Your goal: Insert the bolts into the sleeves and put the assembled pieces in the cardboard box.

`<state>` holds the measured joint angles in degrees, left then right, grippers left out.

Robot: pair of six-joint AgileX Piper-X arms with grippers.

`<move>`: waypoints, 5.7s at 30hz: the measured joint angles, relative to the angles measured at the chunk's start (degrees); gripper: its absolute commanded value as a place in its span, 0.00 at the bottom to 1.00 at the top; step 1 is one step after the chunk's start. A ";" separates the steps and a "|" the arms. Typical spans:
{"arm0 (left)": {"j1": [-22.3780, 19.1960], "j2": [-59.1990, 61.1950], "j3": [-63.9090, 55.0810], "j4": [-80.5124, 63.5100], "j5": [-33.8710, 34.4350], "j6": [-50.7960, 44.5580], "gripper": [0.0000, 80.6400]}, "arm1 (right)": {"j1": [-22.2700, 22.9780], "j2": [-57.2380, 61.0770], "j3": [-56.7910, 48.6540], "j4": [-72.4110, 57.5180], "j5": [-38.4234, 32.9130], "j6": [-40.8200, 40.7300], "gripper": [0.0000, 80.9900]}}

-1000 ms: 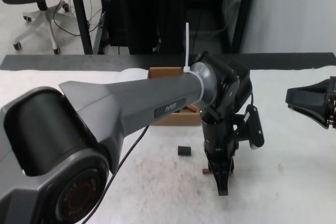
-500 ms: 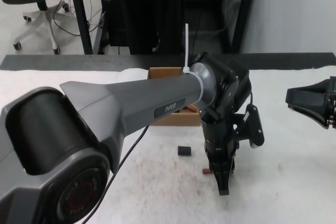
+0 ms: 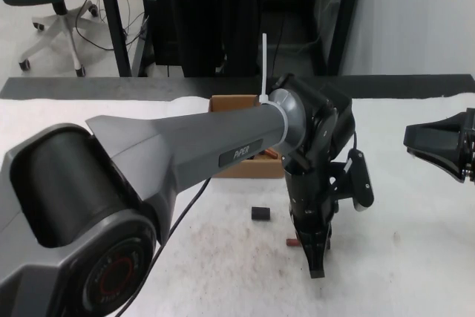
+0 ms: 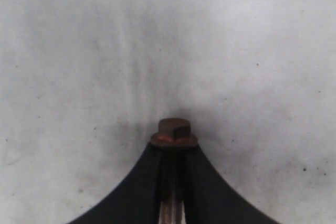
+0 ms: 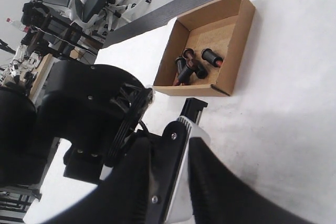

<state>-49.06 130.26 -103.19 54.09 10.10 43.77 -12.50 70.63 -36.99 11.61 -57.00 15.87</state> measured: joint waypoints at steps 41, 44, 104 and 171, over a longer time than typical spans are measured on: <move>31.46 -58.07 47.11 -13.65 8.36 -24.97 0.00 | 26.46 5.59 -10.71 -14.48 4.71 -1.68 0.22; 32.53 -64.39 53.16 -18.67 8.51 -26.44 0.00 | 28.28 12.01 -18.12 -3.71 8.27 -12.21 0.22; 33.60 -70.34 68.41 -18.09 -4.35 -21.74 0.00 | 43.13 43.11 -41.79 32.02 49.74 -68.22 0.41; 33.60 -70.34 68.41 -18.09 -4.35 -21.74 0.00 | 45.07 45.27 -41.93 28.38 52.55 -66.30 0.01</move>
<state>-15.47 59.92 -34.78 36.00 5.74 22.03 32.58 115.91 -78.92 39.99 -4.45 -50.43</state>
